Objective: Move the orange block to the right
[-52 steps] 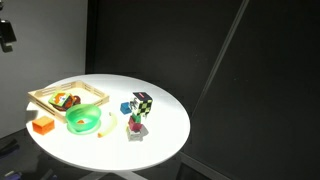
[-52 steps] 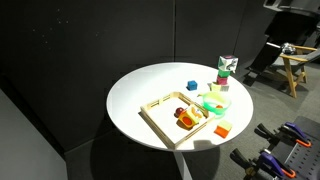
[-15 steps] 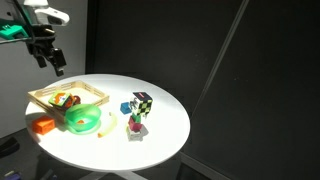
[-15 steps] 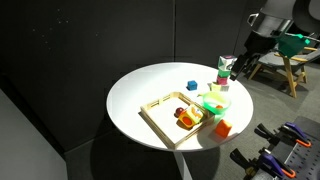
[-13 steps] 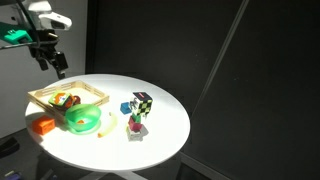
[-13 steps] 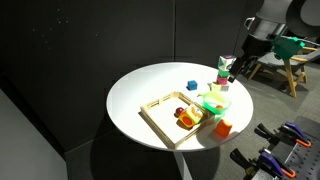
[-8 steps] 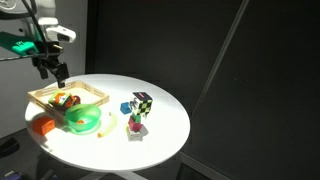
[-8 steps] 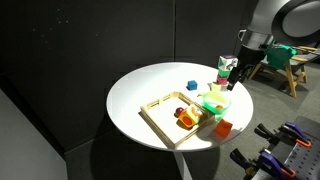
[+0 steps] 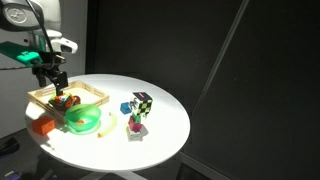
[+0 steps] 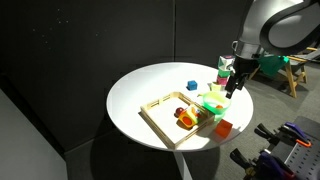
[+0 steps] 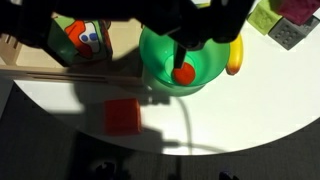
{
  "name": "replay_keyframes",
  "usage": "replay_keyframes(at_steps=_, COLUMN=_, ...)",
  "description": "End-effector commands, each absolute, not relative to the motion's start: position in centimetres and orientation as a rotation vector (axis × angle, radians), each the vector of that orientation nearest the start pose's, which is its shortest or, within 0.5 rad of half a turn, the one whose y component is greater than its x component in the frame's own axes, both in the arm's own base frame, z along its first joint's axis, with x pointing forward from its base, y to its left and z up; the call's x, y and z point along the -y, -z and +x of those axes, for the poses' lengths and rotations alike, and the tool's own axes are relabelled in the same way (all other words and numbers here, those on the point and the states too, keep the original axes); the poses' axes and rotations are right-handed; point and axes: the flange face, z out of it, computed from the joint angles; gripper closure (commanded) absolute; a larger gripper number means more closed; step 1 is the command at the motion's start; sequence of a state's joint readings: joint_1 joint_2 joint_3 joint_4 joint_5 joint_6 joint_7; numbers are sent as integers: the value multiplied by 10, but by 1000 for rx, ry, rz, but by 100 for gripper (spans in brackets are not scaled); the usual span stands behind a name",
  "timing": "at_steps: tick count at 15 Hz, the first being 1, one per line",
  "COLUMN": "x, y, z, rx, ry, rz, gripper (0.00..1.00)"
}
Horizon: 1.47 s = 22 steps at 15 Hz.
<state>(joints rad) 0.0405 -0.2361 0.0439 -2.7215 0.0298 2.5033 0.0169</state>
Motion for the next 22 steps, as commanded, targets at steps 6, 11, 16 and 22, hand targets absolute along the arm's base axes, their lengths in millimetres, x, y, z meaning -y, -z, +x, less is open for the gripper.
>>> replay_keyframes(at_steps=6, x=-33, y=-299, z=397, rx=67, ry=19, rz=-3132, gripper=0)
replay_keyframes(at_steps=11, x=-33, y=-290, z=391, rx=84, ry=-25, rz=-3135, gripper=0)
replay_keyframes(at_steps=16, x=-32, y=-276, z=390, rx=86, ry=-49, rz=-3135, gripper=0)
replay_keyframes(at_steps=22, x=-34, y=-259, z=389, rx=92, ry=-42, rz=-3144, gripper=0)
